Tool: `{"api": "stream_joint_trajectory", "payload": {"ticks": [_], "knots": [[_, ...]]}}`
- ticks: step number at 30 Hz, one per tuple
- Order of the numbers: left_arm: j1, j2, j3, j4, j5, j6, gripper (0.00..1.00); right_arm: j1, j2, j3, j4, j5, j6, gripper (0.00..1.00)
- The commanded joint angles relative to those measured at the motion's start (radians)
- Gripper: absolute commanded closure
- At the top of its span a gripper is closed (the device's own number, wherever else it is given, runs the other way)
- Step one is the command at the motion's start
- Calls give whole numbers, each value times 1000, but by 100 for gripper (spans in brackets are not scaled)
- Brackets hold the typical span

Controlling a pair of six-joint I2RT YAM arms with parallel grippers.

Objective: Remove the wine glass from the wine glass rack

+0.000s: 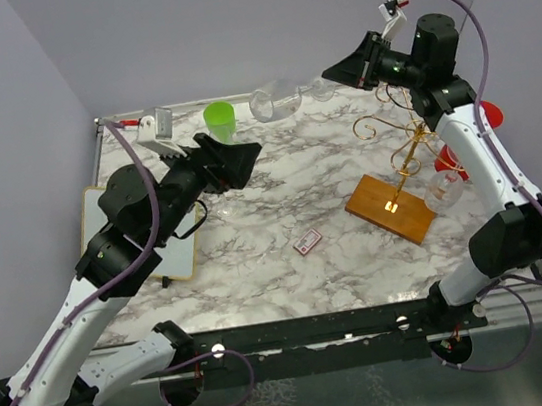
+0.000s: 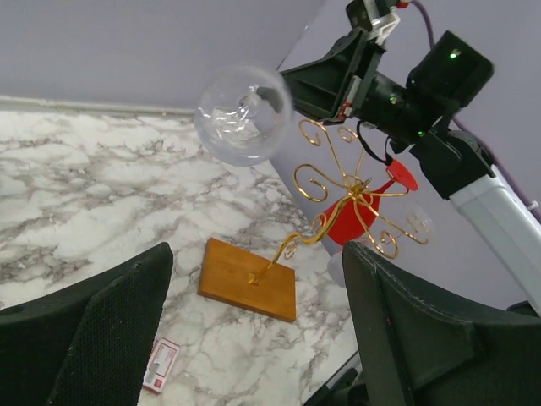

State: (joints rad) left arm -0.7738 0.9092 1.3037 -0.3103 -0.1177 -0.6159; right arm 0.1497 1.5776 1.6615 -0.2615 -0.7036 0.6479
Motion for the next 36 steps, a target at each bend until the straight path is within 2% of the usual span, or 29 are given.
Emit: {"api": "stream_joint_trajectory", "payload": {"ticks": [1,11,16,23,33,35,36], "knots": [[-1,42,15,-47,10,-167,20,0,-89,-78,225,-149,102,99],[-1,62,-16,16,35,-232,29,0,-176,-196,310,-193,76,99],[-1,100,6,0,43,-216,38,2,-190,-213,320,-197,63,99],[0,173,75,-47,31,-168,51,5,-220,-205,260,-127,-14,99],[-1,273,194,-77,5,-127,88,13,-245,-217,235,-71,-67,99],[-1,284,211,-79,-9,-124,99,12,-251,-209,206,-35,-93,98],[-1,289,220,-81,-16,-121,100,12,-256,-206,191,-15,-107,96]]}}
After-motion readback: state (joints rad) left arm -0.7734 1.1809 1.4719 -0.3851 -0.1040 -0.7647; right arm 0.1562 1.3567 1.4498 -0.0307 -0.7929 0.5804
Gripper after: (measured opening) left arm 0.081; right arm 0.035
